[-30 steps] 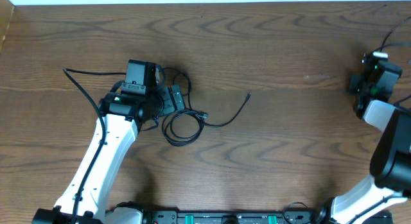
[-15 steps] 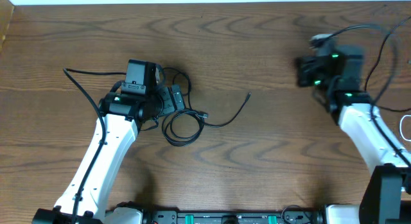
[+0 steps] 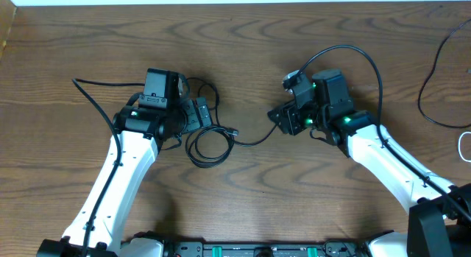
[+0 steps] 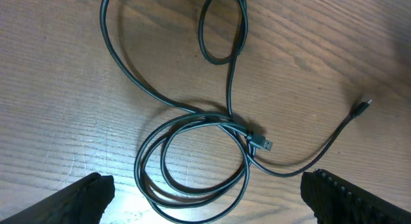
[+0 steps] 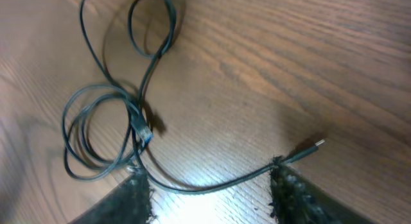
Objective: Untangle cables
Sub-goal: 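Reach the right gripper to the cable bundle and grasp it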
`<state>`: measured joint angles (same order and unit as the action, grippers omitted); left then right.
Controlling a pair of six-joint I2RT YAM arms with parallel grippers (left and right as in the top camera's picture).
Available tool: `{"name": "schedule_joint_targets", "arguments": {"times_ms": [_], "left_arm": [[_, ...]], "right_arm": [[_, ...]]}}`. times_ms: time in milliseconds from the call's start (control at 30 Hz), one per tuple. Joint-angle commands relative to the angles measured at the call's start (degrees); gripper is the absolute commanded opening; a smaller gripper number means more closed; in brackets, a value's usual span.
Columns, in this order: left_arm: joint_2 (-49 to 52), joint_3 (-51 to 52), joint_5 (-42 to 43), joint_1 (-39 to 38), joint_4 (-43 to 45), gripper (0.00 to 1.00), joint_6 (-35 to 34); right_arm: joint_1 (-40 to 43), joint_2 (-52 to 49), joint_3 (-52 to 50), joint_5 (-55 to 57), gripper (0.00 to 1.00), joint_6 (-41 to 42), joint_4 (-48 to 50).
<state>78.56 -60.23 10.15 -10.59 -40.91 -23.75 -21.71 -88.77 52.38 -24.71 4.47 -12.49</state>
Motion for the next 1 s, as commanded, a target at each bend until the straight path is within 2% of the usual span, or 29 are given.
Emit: {"name": "schedule_joint_targets", "arguments": {"times_ms": [0, 67, 200, 300, 600, 767, 967], "left_arm": [[0.04, 0.07, -0.72, 0.13, 0.00, 0.99, 0.37], [0.04, 0.07, -0.72, 0.13, 0.00, 0.99, 0.37], [0.04, 0.07, -0.74, 0.17, 0.76, 1.00, 0.37], [0.02, 0.04, -0.74, 0.31, 0.87, 0.99, 1.95], [-7.89, 0.00, -0.72, 9.18, -2.75, 1.00, -0.37], [-14.60, 0.00, -0.74, 14.43, -5.77, 0.99, -0.52], [-18.01, 0.00, -0.74, 16.31, -8.66, 0.99, -0.50]], "right_arm": [[-0.50, -0.42, -0.48, 1.88, 0.75, -0.81, -1.01], [-0.46, -0.42, -0.48, 1.86, 0.75, -0.11, -1.92], [-0.79, -0.44, -0.50, 1.22, 0.88, -0.57, -3.74], [-1.77, -0.48, -0.85, 1.25, 0.91, -3.48, -3.76], [-9.51, -2.58, -0.85, 4.44, 0.86, -5.44, 4.55], [-13.77, -8.59, -0.85, 6.21, 0.85, -5.42, 12.07], [-19.19, -16.81, -0.83, 6.36, 0.80, -5.44, 21.51]]}}
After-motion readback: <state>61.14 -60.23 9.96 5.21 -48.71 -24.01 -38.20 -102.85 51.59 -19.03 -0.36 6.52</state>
